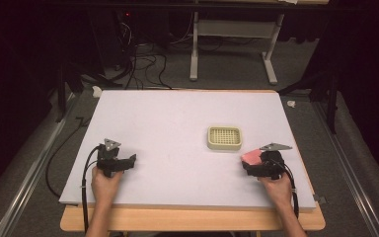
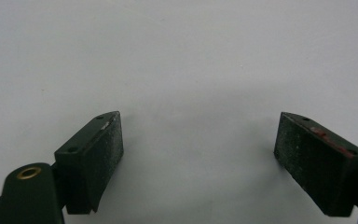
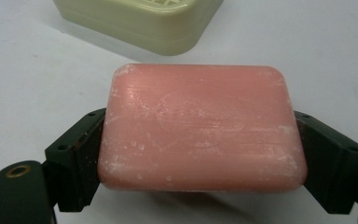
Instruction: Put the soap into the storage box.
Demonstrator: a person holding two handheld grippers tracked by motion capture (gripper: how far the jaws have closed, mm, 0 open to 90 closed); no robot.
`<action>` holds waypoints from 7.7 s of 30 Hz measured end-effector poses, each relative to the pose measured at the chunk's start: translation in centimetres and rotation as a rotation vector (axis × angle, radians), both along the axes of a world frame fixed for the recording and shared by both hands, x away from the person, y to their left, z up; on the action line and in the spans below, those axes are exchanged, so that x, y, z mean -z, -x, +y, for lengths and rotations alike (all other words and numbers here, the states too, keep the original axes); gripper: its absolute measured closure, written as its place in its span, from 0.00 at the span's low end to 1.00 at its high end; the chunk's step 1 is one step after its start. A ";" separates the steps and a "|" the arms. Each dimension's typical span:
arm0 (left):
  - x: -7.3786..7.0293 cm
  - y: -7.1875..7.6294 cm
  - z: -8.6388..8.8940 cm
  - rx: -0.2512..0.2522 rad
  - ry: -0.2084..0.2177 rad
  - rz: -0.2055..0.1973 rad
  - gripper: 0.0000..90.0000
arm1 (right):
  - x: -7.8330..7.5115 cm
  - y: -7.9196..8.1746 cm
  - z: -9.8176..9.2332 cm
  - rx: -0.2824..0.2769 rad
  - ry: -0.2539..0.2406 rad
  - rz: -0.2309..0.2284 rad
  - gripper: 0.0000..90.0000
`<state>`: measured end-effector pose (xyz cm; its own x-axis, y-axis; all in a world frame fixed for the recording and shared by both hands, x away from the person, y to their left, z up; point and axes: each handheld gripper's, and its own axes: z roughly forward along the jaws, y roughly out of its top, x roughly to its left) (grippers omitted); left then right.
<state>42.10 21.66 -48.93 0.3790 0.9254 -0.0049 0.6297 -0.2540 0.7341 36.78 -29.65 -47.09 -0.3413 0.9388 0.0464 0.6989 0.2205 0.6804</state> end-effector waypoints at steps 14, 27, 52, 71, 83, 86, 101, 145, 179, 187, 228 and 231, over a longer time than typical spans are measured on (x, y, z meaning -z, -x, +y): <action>0.0 0.0 0.0 0.001 -0.001 -0.001 0.18 | -0.9 0.6 0.0 -0.036 -0.094 -0.003 0.15; 0.0 0.0 0.0 0.002 -0.002 0.001 0.18 | -2.1 0.7 1.2 -0.088 -0.089 -0.013 0.15; 0.0 0.0 0.0 0.001 -0.002 -0.001 0.18 | -4.4 -0.3 3.5 -0.110 -0.073 -0.050 0.15; 0.0 0.0 0.0 0.001 -0.003 -0.002 0.18 | -5.1 -2.7 4.8 -0.106 -0.079 -0.041 0.15; 0.0 0.0 0.0 0.001 -0.003 -0.002 0.18 | -5.5 -4.4 5.6 -0.085 -0.076 -0.018 0.15; 0.0 0.0 0.0 0.001 -0.003 -0.002 0.18 | -5.5 -4.9 5.6 -0.078 -0.077 -0.006 0.15; 0.0 0.0 0.0 0.001 -0.004 -0.005 0.18 | -5.5 -7.9 6.8 -0.023 -0.063 0.067 0.15; 0.0 0.0 -0.1 0.001 -0.006 -0.005 0.18 | -3.7 -11.2 9.7 0.067 0.006 0.191 0.15; 0.0 0.0 0.0 0.001 -0.005 -0.005 0.18 | -4.4 -10.3 8.8 0.060 -0.003 0.137 0.14; 0.0 0.0 -0.1 0.000 -0.004 -0.005 0.18 | -5.5 -9.5 8.0 0.055 -0.015 0.084 0.15; 0.0 0.0 -0.1 0.001 -0.006 -0.006 0.18 | -7.0 -6.5 4.0 0.069 -0.063 -0.033 0.17; 0.0 0.0 -0.1 0.001 -0.007 -0.006 0.18 | -7.3 -6.2 3.8 0.068 -0.065 -0.043 0.17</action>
<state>42.06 21.59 -48.93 0.3800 0.9250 0.0038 0.6252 -0.2599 0.7359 43.00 -25.90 -39.78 -0.2796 0.9554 0.0949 0.6804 0.1274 0.7217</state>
